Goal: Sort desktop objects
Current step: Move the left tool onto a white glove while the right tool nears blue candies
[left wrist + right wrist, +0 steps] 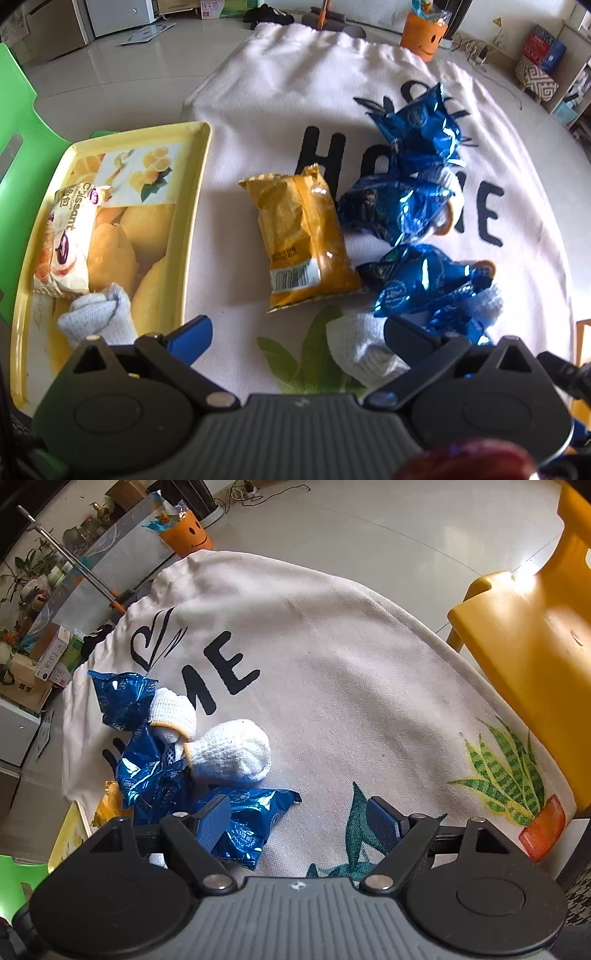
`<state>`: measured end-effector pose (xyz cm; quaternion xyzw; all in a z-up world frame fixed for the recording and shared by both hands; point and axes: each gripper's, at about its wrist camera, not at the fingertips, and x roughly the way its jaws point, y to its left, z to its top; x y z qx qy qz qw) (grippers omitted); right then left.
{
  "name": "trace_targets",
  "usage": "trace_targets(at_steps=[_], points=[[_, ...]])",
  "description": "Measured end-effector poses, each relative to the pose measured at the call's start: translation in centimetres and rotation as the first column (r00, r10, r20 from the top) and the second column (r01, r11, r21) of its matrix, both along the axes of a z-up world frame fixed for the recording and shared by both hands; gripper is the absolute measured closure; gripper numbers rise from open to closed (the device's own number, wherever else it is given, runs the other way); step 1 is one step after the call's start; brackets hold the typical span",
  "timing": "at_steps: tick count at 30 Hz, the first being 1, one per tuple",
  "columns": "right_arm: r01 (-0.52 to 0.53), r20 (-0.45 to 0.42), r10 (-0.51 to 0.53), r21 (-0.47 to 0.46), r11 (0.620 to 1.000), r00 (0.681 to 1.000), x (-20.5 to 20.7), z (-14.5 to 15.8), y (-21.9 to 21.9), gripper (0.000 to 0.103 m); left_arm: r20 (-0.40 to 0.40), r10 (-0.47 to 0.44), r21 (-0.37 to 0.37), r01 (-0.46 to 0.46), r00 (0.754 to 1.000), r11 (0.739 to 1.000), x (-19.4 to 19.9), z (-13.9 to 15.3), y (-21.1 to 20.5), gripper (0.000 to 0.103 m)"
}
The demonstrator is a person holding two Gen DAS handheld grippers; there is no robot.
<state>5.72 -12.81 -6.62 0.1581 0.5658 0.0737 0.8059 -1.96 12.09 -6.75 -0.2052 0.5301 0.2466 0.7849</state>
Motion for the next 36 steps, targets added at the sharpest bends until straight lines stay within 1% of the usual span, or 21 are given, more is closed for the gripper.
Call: trace_targets(at_steps=[3, 10, 12, 14, 17, 20, 25, 29, 31, 34, 36], points=[[0.016, 0.003, -0.016, -0.003, 1.000, 1.000, 0.2, -0.2, -0.2, 0.022, -0.002, 0.010, -0.023, -0.010, 1.000, 1.000, 0.2, -0.5, 0.0, 0.001], [0.031, -0.015, -0.032, -0.030, 0.999, 0.999, 0.6, -1.3, 0.1, 0.022, -0.012, 0.000, -0.018, 0.000, 1.000, 1.000, 0.8, -1.2, -0.4, 0.001], [0.039, -0.032, -0.040, -0.015, 0.999, 0.999, 0.7, -1.6, 0.1, 0.022, -0.021, 0.009, -0.020, -0.009, 1.000, 1.000, 0.9, -1.4, -0.4, 0.001], [0.030, -0.027, -0.030, -0.009, 1.000, 0.999, 0.7, -1.7, 0.3, 0.022, -0.017, 0.011, -0.029, -0.012, 1.000, 1.000, 0.9, -1.5, -0.4, 0.001], [0.027, -0.023, -0.027, -0.029, 0.999, 0.999, 0.8, -1.8, 0.5, 0.022, -0.012, 0.008, -0.022, -0.008, 1.000, 1.000, 1.2, -1.6, -0.6, 0.001], [0.026, -0.039, -0.026, -0.004, 1.000, 0.999, 1.0, -2.2, 0.6, 0.022, -0.006, 0.008, -0.036, -0.008, 1.000, 0.999, 1.6, -1.8, -0.7, 0.001], [0.000, -0.036, 0.001, 0.046, 0.999, 0.999, 1.2, -2.4, 1.3, 0.022, -0.022, 0.006, -0.053, -0.007, 1.000, 0.999, 2.3, -2.8, -0.9, 0.001], [-0.008, -0.062, 0.013, 0.085, 0.996, 0.998, 1.5, -3.1, 2.0, 0.022, -0.025, 0.004, -0.056, -0.006, 1.000, 0.998, 2.4, -3.2, -1.0, 0.001], [-0.011, -0.064, 0.018, 0.109, 0.994, 0.998, 1.6, -3.3, 2.2, 0.022, -0.025, 0.005, -0.066, -0.006, 1.000, 0.998, 2.1, -3.3, -0.8, 0.001], [-0.030, -0.066, 0.037, 0.109, 0.994, 0.997, 1.6, -3.6, 2.9, 0.022, -0.031, -0.002, -0.095, -0.001, 1.000, 0.995, 1.4, -3.5, -0.5, 0.000], [-0.028, -0.078, 0.038, 0.118, 0.993, 0.996, 1.7, -3.9, 3.1, 0.022, -0.041, -0.011, -0.098, 0.007, 0.999, 0.995, 0.8, -3.5, -0.4, 0.000]])
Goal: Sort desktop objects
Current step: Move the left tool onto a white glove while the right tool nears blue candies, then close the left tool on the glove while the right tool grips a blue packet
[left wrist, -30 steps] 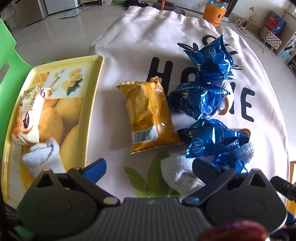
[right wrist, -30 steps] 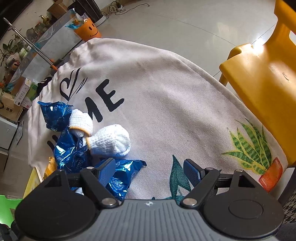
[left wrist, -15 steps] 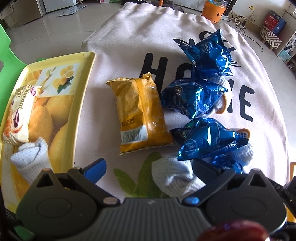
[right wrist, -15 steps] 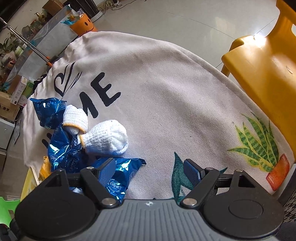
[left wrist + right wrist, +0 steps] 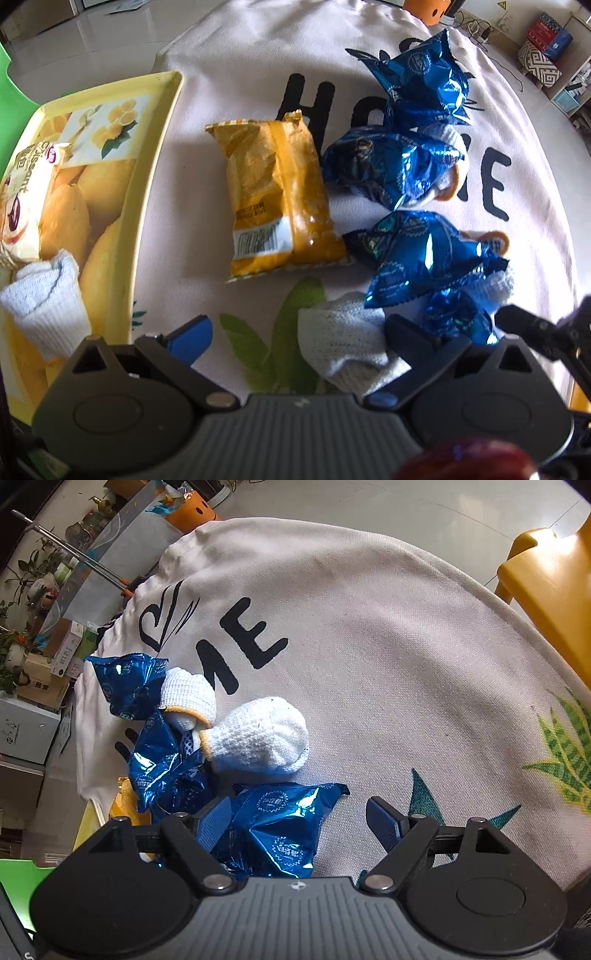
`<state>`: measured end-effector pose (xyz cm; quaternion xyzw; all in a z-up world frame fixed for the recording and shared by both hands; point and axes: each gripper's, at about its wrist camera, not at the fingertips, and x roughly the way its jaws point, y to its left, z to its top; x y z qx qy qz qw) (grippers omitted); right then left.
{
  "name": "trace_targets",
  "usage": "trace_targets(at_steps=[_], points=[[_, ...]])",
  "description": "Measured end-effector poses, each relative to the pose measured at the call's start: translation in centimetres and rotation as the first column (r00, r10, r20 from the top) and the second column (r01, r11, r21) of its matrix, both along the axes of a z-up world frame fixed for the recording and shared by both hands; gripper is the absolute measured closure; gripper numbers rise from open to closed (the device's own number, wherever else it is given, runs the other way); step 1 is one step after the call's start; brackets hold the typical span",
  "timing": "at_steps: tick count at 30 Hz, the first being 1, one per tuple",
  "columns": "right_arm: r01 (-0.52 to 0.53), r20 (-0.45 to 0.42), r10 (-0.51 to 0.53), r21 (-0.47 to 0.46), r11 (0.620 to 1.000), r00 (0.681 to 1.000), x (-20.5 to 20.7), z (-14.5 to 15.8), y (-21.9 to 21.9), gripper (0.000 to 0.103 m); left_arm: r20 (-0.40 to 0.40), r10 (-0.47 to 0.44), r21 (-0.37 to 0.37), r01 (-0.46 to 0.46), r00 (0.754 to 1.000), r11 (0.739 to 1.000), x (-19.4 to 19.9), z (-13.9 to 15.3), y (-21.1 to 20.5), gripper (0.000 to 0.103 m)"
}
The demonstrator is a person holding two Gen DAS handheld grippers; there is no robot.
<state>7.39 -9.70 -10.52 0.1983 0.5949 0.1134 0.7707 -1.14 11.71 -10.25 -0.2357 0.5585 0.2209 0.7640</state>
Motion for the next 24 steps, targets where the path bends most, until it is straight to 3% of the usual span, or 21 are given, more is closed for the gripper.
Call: trace_targets(at_steps=[5, 13, 19, 24], points=[[-0.052, -0.020, 0.053, 0.022, 0.998, 0.998, -0.2, -0.5, 1.2, 0.022, -0.032, -0.023, 0.022, 0.024, 0.999, 0.999, -1.2, 0.5, 0.0, 0.000], [-0.118, -0.016, 0.118, -0.030, 0.993, 0.993, -0.6, -1.5, 3.3, 0.023, -0.058, -0.008, 0.016, 0.009, 0.998, 1.000, -1.7, 0.8, 0.5, 0.000], [-0.049, 0.100, 0.070, -0.196, 0.979, 0.992, -0.6, 0.2, 2.3, 0.026, -0.052, 0.021, 0.015, -0.021, 0.998, 1.000, -1.7, 1.1, 1.0, 0.001], [0.026, 0.038, -0.021, -0.120, 0.992, 0.999, 0.0, -0.3, 0.7, 0.026, -0.004, 0.033, -0.051, -0.033, 0.999, 0.998, -1.4, 1.1, 0.8, 0.001]])
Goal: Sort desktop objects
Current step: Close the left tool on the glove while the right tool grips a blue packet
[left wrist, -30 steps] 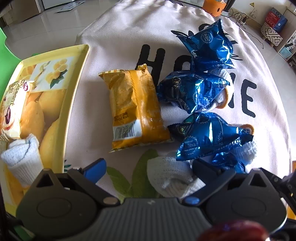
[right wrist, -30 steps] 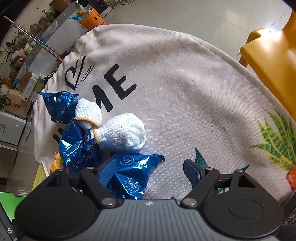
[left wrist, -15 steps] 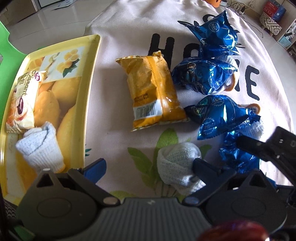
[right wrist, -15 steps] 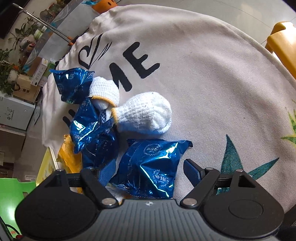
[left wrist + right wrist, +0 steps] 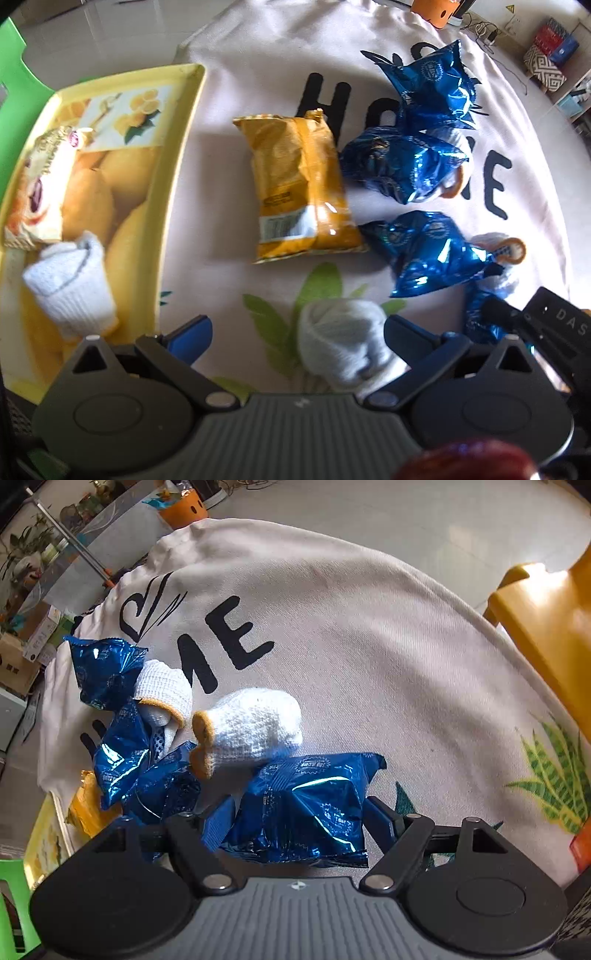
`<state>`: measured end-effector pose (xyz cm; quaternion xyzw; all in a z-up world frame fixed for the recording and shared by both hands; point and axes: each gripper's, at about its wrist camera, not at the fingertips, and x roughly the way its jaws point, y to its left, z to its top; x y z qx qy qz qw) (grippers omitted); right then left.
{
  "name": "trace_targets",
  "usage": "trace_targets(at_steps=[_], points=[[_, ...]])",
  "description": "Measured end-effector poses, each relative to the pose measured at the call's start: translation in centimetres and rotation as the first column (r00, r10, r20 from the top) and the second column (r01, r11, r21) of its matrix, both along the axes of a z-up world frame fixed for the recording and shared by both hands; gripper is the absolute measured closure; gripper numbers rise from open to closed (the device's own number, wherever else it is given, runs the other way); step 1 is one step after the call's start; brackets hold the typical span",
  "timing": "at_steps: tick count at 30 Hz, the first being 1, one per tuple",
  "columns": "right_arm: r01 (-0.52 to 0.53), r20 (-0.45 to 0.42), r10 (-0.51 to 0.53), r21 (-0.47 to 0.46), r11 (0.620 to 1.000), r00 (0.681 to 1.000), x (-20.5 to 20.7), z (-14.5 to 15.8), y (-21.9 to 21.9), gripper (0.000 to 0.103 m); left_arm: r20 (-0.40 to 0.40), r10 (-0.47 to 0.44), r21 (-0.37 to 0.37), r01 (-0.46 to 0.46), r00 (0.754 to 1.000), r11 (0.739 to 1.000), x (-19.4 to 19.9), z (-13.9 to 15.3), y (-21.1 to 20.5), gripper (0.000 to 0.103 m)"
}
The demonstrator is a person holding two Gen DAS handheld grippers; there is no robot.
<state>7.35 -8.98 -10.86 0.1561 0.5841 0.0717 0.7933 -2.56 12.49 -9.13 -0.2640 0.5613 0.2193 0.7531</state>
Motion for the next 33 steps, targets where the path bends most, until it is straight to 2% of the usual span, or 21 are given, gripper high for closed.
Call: trace_targets(at_steps=[5, 9, 14, 21, 26, 33], points=[[0.054, -0.006, -0.054, 0.043, 0.998, 0.999, 0.1, 0.1, -0.7, 0.026, 0.014, 0.008, -0.067, -0.007, 1.000, 0.998, 0.3, -0.4, -0.5, 0.001], [0.065, -0.039, -0.062, 0.071, 0.995, 0.997, 0.1, -0.3, -0.8, 0.026, -0.032, -0.003, -0.040, 0.001, 0.999, 0.999, 0.5, -1.4, -1.6, 0.001], [0.067, -0.043, -0.064, 0.062, 0.996, 0.997, 0.2, -0.5, -0.7, 0.026, -0.045, -0.029, -0.067, 0.026, 0.999, 0.997, 0.6, -2.3, -2.6, 0.001], [0.019, -0.030, -0.019, 0.027, 0.999, 0.999, 0.5, -0.7, -0.2, 0.023, -0.051, -0.068, -0.018, 0.067, 0.996, 0.998, 1.4, -3.2, -3.7, 0.000], [-0.008, -0.033, 0.008, -0.001, 1.000, 0.999, 0.5, -1.0, 0.2, 0.023, -0.092, -0.135, 0.083, 0.143, 0.987, 0.986, 1.8, -3.7, -5.1, 0.000], [-0.017, -0.034, 0.017, -0.016, 1.000, 0.999, 0.4, -1.2, 0.5, 0.023, -0.091, -0.138, 0.092, 0.146, 0.986, 0.985, 1.6, -3.7, -5.0, 0.000]])
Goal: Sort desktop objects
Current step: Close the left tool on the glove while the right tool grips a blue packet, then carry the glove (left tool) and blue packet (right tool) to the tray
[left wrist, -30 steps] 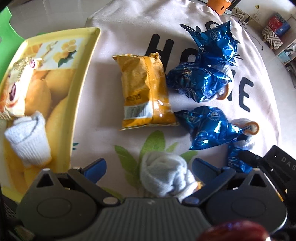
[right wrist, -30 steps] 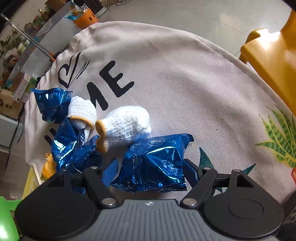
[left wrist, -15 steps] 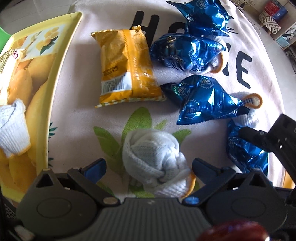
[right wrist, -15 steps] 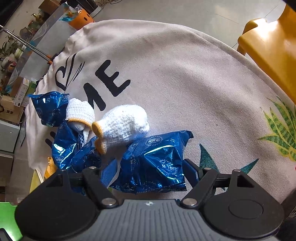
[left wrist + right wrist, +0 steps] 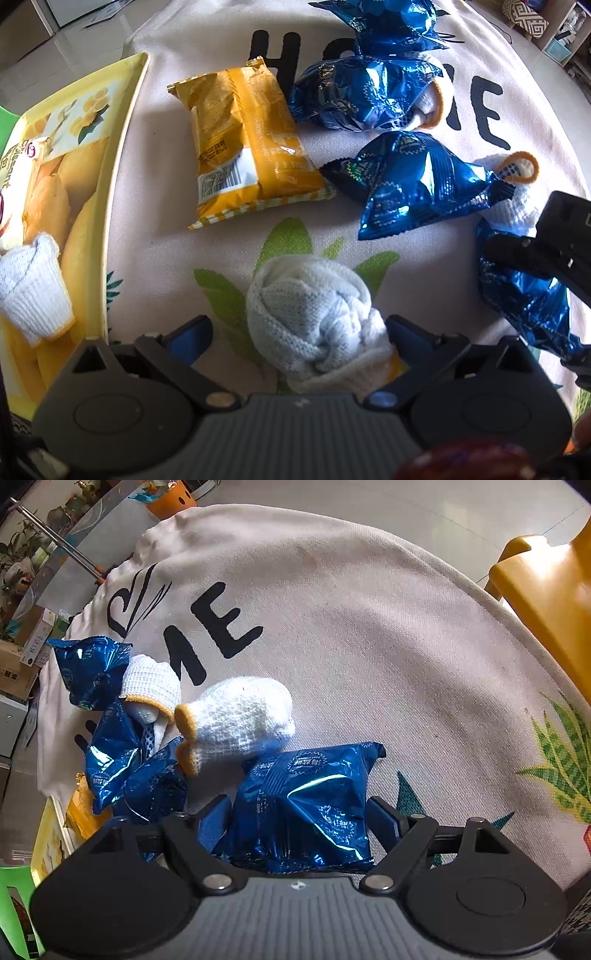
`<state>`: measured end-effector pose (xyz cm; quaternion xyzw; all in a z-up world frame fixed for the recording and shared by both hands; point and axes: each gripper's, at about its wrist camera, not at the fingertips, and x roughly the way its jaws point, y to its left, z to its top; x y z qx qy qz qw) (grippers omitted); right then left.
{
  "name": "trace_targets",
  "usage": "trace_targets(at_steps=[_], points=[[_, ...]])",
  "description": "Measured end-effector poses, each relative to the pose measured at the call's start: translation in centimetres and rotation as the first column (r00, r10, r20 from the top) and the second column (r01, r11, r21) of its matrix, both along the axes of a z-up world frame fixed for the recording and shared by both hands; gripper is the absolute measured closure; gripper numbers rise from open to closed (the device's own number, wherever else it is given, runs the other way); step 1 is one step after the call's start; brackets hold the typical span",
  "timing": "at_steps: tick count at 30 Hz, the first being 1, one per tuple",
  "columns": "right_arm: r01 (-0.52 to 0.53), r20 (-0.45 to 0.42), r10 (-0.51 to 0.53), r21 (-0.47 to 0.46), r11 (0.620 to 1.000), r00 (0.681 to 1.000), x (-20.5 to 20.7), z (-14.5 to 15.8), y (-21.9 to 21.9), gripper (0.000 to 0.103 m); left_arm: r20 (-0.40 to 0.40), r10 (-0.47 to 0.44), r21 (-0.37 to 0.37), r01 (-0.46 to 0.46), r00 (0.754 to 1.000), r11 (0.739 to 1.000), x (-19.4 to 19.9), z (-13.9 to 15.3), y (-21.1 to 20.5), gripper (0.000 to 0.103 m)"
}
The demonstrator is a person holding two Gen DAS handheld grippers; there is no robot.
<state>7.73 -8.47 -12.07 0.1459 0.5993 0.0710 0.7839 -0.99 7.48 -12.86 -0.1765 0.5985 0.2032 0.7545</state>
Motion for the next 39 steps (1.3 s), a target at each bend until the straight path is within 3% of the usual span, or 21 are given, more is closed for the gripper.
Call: trace_targets(at_steps=[4, 13, 16, 18, 20, 24, 30, 39], points=[[-0.018, 0.010, 0.018, -0.015, 1.000, 1.000, -0.1, 0.0, 0.3, 0.023, -0.010, -0.027, 0.044, 0.028, 1.000, 0.999, 0.1, -0.2, -0.8, 0.000], [-0.020, 0.017, 0.021, -0.016, 1.000, 1.000, -0.1, 0.0, 0.3, 0.023, 0.006, -0.015, 0.038, 0.014, 1.000, 0.999, -0.2, -0.2, -0.8, 0.001], [-0.019, 0.036, 0.020, -0.003, 1.000, 0.999, -0.1, 0.2, 0.2, 0.029, 0.021, 0.009, 0.025, -0.010, 1.000, 1.000, -0.3, 0.3, -0.4, 0.010], [-0.017, 0.047, 0.017, 0.003, 1.000, 0.999, -0.2, 0.3, 0.2, 0.030, 0.044, 0.021, 0.000, -0.021, 0.999, 1.000, -0.4, 0.8, 0.0, 0.025], [-0.012, 0.048, 0.011, 0.023, 1.000, 0.999, -0.2, 0.4, 0.0, 0.031, 0.059, 0.027, -0.026, -0.025, 0.998, 0.999, -0.3, 1.2, 0.0, 0.033], [-0.025, 0.052, 0.022, 0.048, 0.999, 0.998, -0.3, 0.7, 0.3, 0.033, 0.060, 0.058, -0.063, -0.055, 0.996, 0.997, -0.2, 1.3, 1.2, 0.037], [-0.046, 0.038, 0.043, 0.091, 0.995, 0.998, -0.7, 1.0, 0.6, 0.033, 0.072, 0.122, -0.118, -0.113, 0.990, 0.987, -1.3, 2.1, 3.0, 0.037], [-0.062, 0.047, 0.056, 0.136, 0.989, 0.997, -1.6, 2.8, 0.7, 0.033, 0.130, 0.142, -0.091, -0.130, 0.981, 0.987, -2.6, 4.9, 3.4, 0.037]])
